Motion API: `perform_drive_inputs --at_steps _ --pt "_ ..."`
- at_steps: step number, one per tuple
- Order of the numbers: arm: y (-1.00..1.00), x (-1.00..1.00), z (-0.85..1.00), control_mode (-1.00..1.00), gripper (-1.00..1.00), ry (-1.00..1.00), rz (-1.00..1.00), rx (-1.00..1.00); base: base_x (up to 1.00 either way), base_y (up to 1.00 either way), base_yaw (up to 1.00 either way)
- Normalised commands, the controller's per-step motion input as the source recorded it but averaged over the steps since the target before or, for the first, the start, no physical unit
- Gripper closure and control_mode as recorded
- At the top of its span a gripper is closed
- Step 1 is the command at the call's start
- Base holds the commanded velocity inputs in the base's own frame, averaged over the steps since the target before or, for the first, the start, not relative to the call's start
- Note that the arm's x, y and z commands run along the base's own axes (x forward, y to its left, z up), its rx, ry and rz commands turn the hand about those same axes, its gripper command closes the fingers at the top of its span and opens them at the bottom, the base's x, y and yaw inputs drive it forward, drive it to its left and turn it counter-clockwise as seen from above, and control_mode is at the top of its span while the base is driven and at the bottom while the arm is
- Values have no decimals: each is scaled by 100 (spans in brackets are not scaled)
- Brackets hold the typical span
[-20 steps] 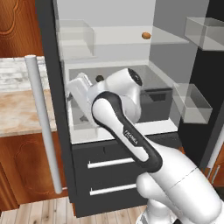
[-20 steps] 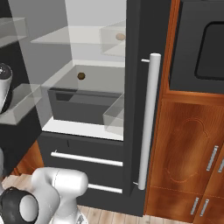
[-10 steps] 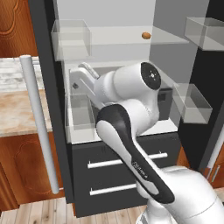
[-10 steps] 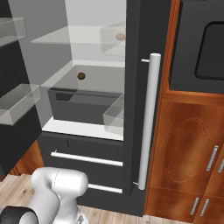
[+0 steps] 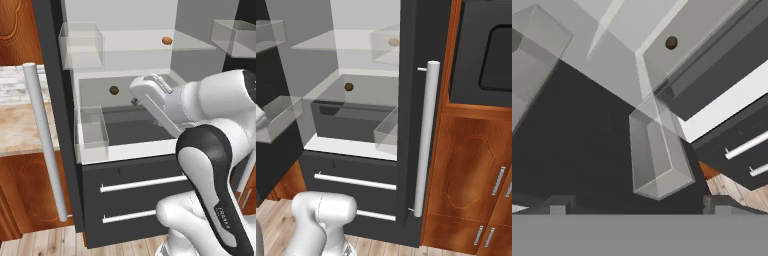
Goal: Retrieve the tangerine and kiwi from the fridge and place them into the bowl on the dining table.
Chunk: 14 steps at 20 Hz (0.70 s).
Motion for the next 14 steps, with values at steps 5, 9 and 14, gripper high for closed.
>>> perform_drive_inputs --at_steps 5,9,14 --pt "-87 -31 1 -100 -100 1 2 -33 0 0 0" --pt "-64 -10 1 -100 -100 1 2 -53 0 0 0" --pt "-41 -15 5 -100 -100 0 3 -44 0 0 0"
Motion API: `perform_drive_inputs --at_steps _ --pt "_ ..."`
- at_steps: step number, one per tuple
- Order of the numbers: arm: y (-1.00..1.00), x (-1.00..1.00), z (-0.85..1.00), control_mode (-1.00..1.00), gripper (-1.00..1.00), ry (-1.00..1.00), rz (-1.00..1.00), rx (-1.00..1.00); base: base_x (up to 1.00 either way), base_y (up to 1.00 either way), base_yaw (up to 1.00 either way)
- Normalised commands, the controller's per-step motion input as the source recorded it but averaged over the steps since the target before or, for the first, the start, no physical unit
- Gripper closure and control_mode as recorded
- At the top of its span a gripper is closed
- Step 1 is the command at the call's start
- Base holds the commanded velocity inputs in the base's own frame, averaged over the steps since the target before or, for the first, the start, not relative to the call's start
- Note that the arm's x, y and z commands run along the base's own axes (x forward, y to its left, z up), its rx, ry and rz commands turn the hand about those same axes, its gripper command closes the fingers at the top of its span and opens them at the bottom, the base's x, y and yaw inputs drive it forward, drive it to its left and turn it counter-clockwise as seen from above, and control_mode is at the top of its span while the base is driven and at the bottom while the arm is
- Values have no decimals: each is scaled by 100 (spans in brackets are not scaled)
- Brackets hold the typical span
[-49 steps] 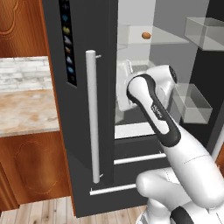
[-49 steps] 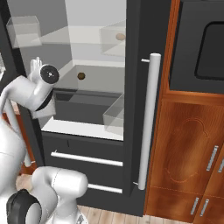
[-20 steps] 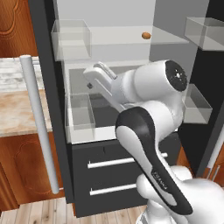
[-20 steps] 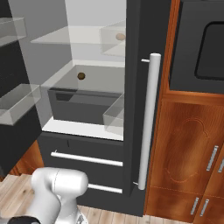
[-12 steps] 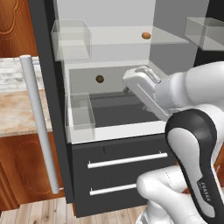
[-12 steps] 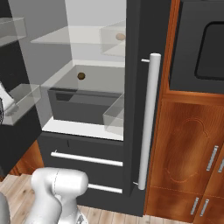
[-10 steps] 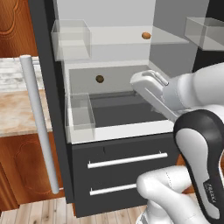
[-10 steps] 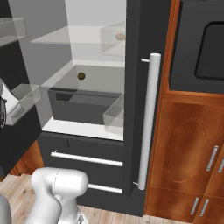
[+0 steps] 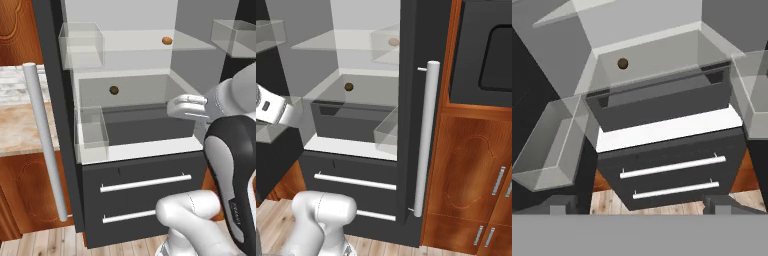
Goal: Retrieve the tangerine and kiwi from the fridge and place them into the bowl on the dining table.
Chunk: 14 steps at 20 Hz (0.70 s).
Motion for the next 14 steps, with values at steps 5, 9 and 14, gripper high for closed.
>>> perform_drive_inputs --at_steps 5,9,14 --pt "-5 -1 0 -100 -100 0 1 -12 0 0 0" --pt "-11 -19 0 -100 -100 -3 10 -1 0 0 0" --pt "-39 -11 -5 -100 -100 -6 9 0 0 0 0"
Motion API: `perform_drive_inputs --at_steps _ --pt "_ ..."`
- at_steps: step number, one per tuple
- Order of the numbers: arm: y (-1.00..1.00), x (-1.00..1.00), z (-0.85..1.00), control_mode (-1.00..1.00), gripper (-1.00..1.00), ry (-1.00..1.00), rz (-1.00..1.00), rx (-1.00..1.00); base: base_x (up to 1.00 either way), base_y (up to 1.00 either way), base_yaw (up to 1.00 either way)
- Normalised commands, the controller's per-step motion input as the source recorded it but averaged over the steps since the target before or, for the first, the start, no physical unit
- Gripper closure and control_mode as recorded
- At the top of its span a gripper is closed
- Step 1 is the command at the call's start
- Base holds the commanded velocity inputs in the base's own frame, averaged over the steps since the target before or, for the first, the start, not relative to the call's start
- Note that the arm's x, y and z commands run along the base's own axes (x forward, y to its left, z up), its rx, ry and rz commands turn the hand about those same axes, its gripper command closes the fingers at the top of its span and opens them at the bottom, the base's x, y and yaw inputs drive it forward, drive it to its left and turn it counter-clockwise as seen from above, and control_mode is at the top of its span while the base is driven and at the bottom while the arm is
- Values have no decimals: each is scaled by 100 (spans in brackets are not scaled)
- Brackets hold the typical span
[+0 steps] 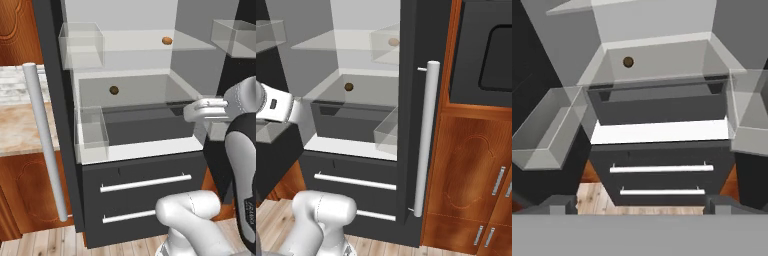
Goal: Retrieve the tangerine and kiwi from the fridge and place them into the bowl on the dining table.
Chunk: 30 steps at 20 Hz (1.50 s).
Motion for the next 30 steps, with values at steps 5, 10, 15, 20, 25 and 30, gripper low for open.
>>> perform_drive_inputs --at_steps 5,10,15,20,25,30 --pt "-3 22 -1 -100 -100 0 0 0 0 0 0" --pt "0 7 -10 100 -100 0 0 0 7 0 0" --pt "0 0 0 100 -100 0 0 0 67 -13 0" --pt "0 0 0 100 -100 0 0 0 95 -5 0" --pt "0 0 0 100 -100 0 0 0 100 -7 0" --pt "-3 27 10 -100 -100 1 0 0 58 -5 0"
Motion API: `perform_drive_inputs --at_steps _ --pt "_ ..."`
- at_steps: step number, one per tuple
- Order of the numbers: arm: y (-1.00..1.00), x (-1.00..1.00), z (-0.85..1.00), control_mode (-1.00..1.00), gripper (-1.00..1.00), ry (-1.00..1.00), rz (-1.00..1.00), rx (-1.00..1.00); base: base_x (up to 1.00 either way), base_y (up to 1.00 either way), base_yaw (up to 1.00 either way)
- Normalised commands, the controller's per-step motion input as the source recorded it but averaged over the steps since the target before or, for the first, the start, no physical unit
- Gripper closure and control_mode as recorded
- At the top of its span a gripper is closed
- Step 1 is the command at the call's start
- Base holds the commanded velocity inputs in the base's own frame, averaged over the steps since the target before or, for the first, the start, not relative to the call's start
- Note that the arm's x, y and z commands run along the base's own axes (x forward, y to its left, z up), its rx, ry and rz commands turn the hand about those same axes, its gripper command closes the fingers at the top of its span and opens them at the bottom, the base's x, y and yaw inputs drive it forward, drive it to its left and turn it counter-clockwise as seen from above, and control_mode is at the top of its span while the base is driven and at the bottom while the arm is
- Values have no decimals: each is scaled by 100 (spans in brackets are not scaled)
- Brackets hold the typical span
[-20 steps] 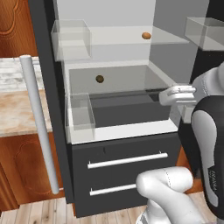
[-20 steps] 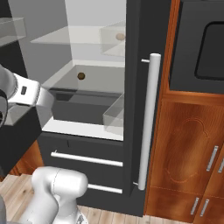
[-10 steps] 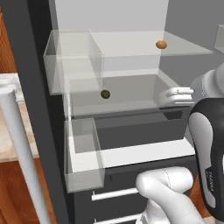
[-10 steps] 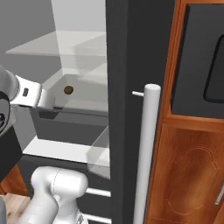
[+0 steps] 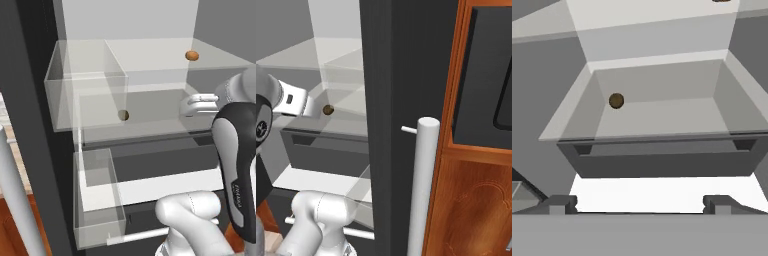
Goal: Retrieve the tangerine and kiwi from the fridge and place them into the bowl on the dining table.
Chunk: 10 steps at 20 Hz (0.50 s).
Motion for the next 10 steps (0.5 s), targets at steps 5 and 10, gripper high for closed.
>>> perform_drive_inputs --at_steps 5,10 --pt "-6 57 41 -100 -100 0 -4 0 0 0 0" --pt "-10 49 18 -100 -100 0 -13 -3 0 0 0"
